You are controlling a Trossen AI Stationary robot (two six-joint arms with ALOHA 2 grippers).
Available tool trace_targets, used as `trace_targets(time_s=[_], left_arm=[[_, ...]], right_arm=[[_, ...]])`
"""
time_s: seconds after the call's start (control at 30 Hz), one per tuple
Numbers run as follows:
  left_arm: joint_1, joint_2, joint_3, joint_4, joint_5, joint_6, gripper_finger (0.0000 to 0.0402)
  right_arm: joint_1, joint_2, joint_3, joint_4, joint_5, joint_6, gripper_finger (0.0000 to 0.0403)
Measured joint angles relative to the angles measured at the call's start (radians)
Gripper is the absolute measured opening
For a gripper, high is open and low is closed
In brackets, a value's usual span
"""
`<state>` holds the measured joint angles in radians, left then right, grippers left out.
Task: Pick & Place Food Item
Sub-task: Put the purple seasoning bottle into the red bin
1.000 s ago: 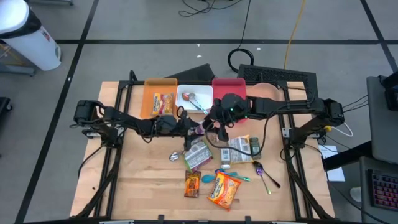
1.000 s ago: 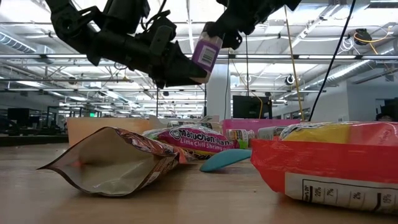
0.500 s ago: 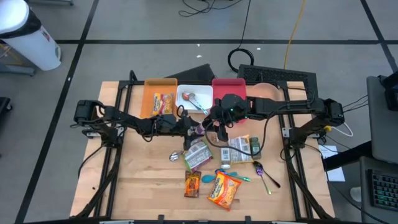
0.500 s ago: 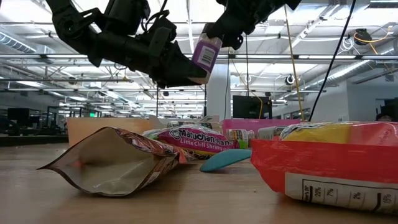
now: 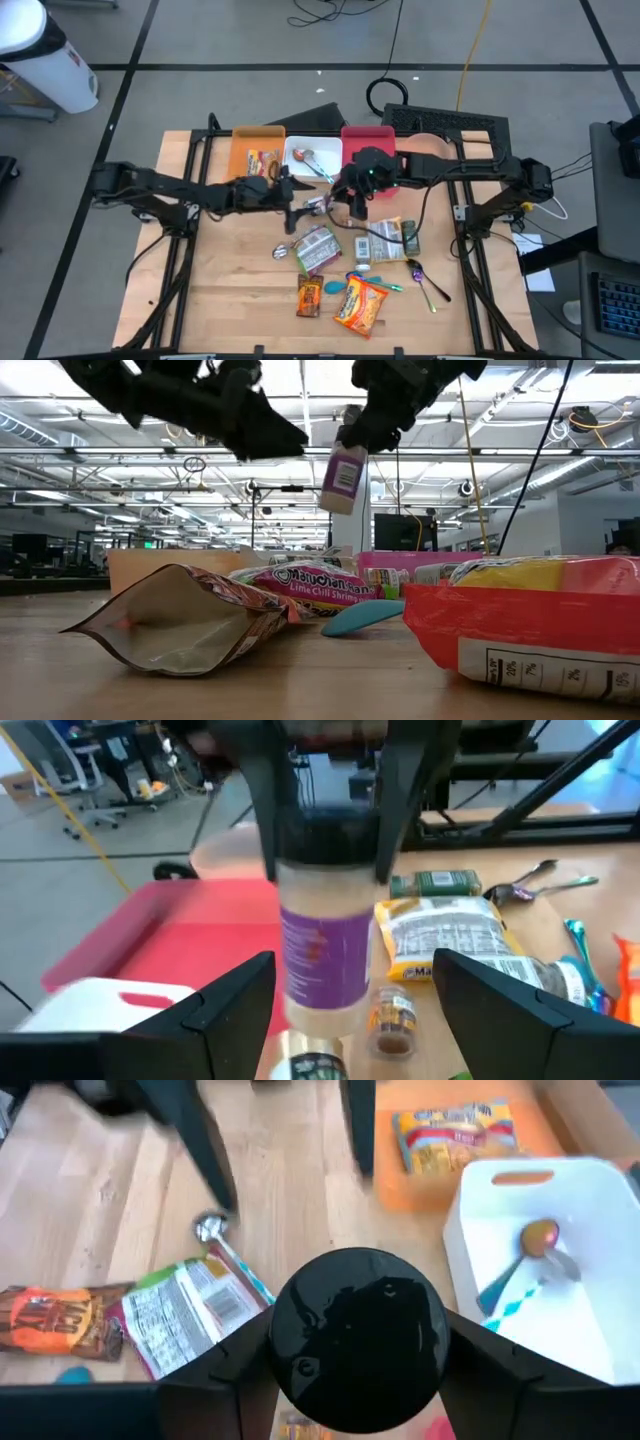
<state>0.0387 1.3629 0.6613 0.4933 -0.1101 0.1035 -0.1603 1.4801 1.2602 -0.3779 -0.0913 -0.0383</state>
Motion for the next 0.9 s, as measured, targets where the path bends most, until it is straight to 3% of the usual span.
trace_targets(time_s=[0.2, 0.37, 0.9], left_arm=[[0.0, -0.187, 0.001, -0.168, -0.003, 0.007, 0.0273], [0.0, -0.281, 0.001, -0.255, 0.001, -0.001, 0.0274], [-0.033, -0.305, 0.001, -0.31, 0.066, -0.062, 0.0274]], right_arm=[[-0.047, 0.0, 0.0, -0.102, 0.126, 0.001, 0.0201], [-0.113, 0.0, 0.0, -0.161, 0.12, 0.012, 0.0201], [-0.311, 0.0, 0.001, -0.165, 0.116, -0.113, 0.0202]])
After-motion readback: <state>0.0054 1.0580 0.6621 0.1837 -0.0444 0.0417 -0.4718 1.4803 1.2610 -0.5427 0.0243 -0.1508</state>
